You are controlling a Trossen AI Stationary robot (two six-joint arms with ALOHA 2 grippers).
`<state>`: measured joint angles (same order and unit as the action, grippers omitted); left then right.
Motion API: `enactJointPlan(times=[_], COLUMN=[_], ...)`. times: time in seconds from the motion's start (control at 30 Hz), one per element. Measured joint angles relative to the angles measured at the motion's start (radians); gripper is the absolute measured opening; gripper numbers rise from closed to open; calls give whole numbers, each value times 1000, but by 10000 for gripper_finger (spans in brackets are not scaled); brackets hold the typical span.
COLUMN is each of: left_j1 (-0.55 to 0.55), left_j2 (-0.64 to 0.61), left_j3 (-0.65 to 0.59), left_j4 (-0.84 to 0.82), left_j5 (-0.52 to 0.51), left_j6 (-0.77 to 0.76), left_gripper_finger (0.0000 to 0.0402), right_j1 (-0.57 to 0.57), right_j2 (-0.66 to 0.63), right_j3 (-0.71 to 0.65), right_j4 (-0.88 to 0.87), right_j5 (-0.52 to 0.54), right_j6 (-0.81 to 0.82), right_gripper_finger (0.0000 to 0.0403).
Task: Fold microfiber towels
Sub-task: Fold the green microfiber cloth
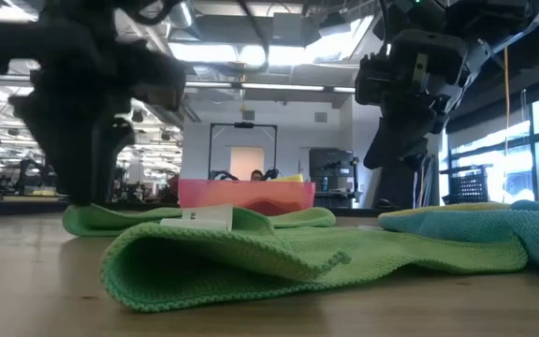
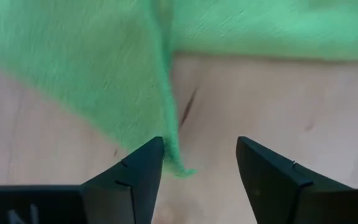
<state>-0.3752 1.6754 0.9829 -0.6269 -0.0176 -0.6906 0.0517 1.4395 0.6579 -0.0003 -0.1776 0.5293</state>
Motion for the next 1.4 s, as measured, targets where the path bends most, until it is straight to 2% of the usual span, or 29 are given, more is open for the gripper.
enactJointPlan(times=[0.47, 0.57, 0.7, 1.13, 1.4], left_j1=[4, 5, 11, 44, 43], left_j2=[9, 9, 9, 9, 9], left_j3=[0, 0, 0, 0, 0], left_j4=[-24, -38, -56, -61, -61], left_j5=[-35, -67, -81, -68, -55], left_j6=[-149, -173, -199, -219, -243], left_gripper_finger=[195, 195, 195, 195, 195], right_j1=[25, 34, 55, 126, 133], right_j2=[1, 16, 62, 299, 340], right_j3=[0, 1, 1, 1, 0], right_j4=[73, 144, 145, 342, 380], right_j5=[3, -38, -86, -105, -127], right_j6=[-17, -87, -142, 3, 41], right_gripper_finger=[12, 12, 12, 12, 12])
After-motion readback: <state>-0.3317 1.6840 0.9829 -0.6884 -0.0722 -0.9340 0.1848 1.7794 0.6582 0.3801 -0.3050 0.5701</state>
